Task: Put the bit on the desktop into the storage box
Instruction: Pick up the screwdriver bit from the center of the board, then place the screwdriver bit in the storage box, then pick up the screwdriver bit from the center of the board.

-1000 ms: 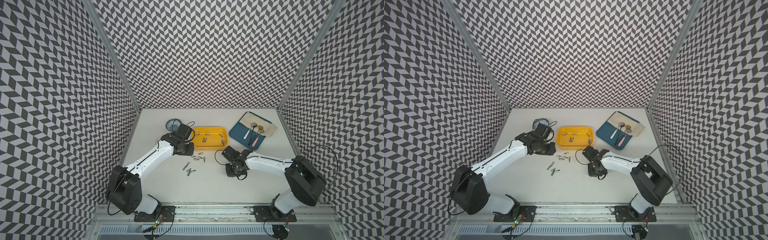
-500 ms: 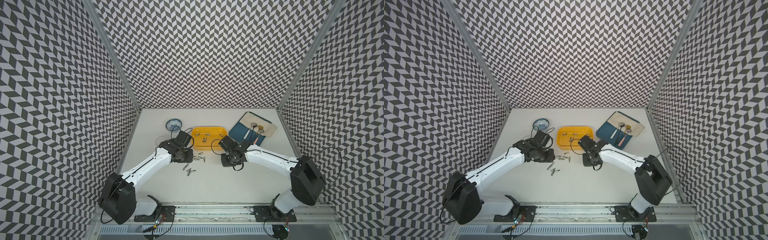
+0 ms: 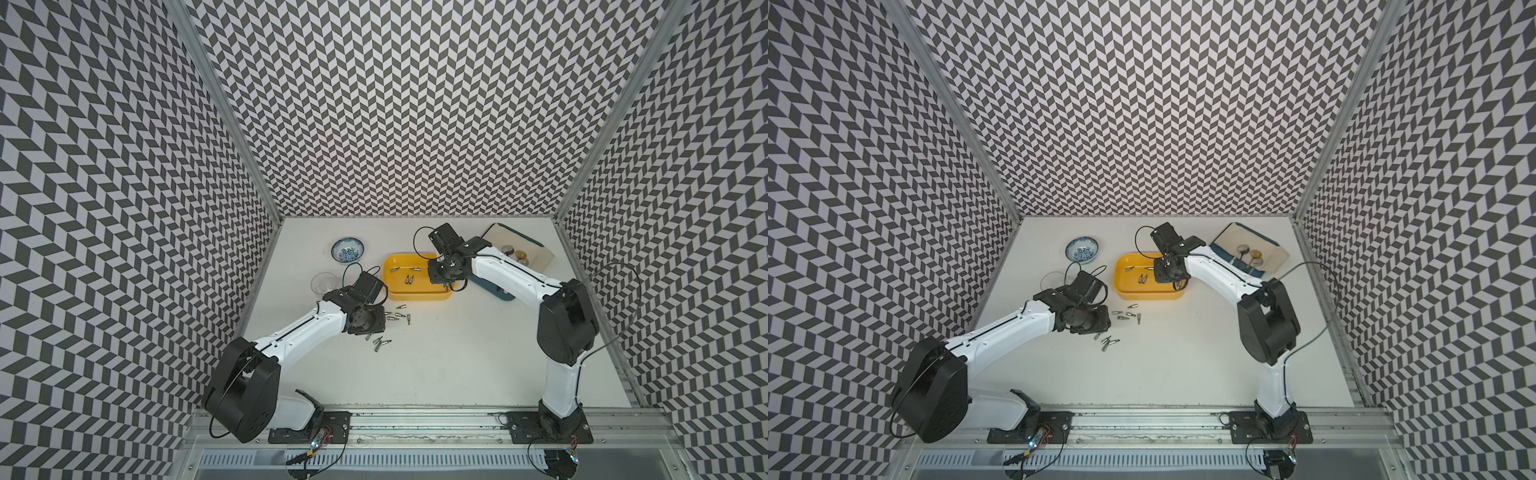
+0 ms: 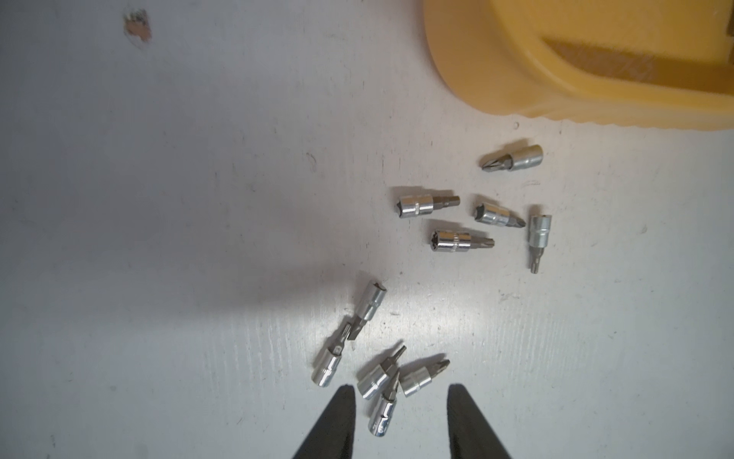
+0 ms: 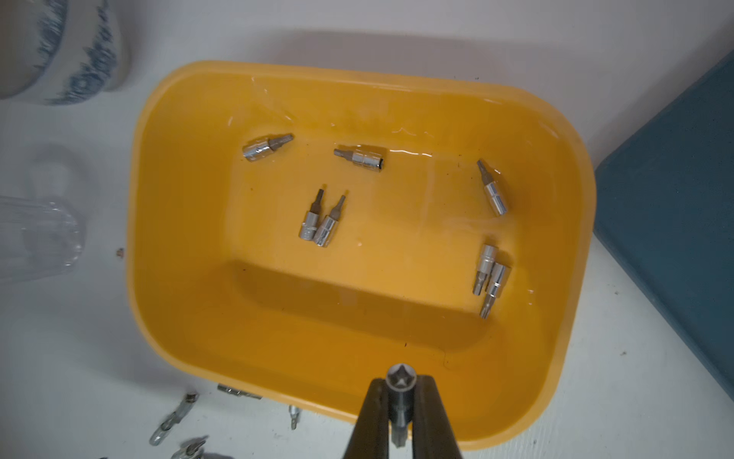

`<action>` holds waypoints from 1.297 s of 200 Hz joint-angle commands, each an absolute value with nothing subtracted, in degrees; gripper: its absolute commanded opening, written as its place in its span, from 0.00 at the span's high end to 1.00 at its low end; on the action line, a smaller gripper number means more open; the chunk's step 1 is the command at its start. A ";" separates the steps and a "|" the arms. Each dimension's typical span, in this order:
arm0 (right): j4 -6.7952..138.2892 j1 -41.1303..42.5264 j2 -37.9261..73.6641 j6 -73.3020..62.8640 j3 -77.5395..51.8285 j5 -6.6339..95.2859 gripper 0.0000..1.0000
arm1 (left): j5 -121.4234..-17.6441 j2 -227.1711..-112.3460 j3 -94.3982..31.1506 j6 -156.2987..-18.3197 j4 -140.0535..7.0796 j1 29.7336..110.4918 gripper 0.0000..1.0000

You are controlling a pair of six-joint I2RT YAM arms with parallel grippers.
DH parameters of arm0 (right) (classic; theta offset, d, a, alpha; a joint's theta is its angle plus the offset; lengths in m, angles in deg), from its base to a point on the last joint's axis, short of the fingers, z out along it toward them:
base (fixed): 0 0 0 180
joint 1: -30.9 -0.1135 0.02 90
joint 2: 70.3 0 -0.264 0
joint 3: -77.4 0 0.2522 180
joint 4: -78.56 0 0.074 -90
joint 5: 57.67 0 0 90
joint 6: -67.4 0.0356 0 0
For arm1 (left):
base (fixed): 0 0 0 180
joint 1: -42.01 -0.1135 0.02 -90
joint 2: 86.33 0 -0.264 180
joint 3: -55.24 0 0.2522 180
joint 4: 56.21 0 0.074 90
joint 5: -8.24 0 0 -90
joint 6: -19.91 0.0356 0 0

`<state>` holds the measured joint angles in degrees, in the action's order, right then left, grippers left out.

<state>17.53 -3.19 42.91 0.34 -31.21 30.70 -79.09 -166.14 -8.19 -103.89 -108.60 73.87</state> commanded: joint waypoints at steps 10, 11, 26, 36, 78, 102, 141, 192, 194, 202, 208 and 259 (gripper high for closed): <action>18.40 -1.45 48.79 -3.21 -35.87 32.32 1.00 | -79.28 -167.68 -7.48 -104.34 -105.02 73.92 0.57; 18.35 -1.40 49.01 -3.24 -36.04 32.37 1.00 | -79.25 -167.74 -7.48 -104.35 -104.99 73.92 0.57; 18.03 -0.80 51.69 -3.92 -37.84 32.42 1.00 | -79.37 -168.69 -7.16 -104.15 -104.63 73.92 0.58; 17.54 -0.49 53.15 -4.29 -39.10 32.25 1.00 | -79.81 -169.24 -7.04 -104.03 -104.68 73.92 0.58; 16.63 0.40 57.37 -5.20 -42.00 32.31 1.00 | -80.68 -171.80 -7.51 -103.90 -104.16 73.59 0.58; 16.63 0.40 58.61 -5.54 -42.39 32.24 1.00 | -81.59 -173.02 -7.99 -103.50 -104.09 73.39 0.58; 16.63 0.40 60.10 -5.99 -43.06 32.22 1.00 | -82.88 -174.35 -9.21 -102.35 -104.60 72.95 0.58; 16.46 0.40 61.52 -6.43 -43.33 31.81 1.00 | -83.71 -176.84 -9.51 -101.01 -104.17 72.53 0.61; 16.46 0.40 61.53 -6.43 -43.33 31.78 1.00 | -83.70 -176.92 -9.50 -101.02 -104.12 72.52 0.61; 16.46 0.40 61.61 -6.43 -43.34 31.52 1.00 | -83.69 -177.10 -9.57 -100.89 -103.89 72.51 0.61; 16.46 0.40 61.67 -6.43 -43.33 31.39 0.98 | -83.62 -177.20 -9.66 -100.90 -103.85 72.47 0.61; 16.02 0.40 61.60 -6.61 -43.50 31.63 0.84 | -84.47 -178.23 -10.81 -100.39 -104.15 72.51 0.63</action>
<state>16.37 0.33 60.20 -5.94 -42.19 32.05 -83.30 -177.29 -8.84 -101.20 -104.78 72.84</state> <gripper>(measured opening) 0.136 0.370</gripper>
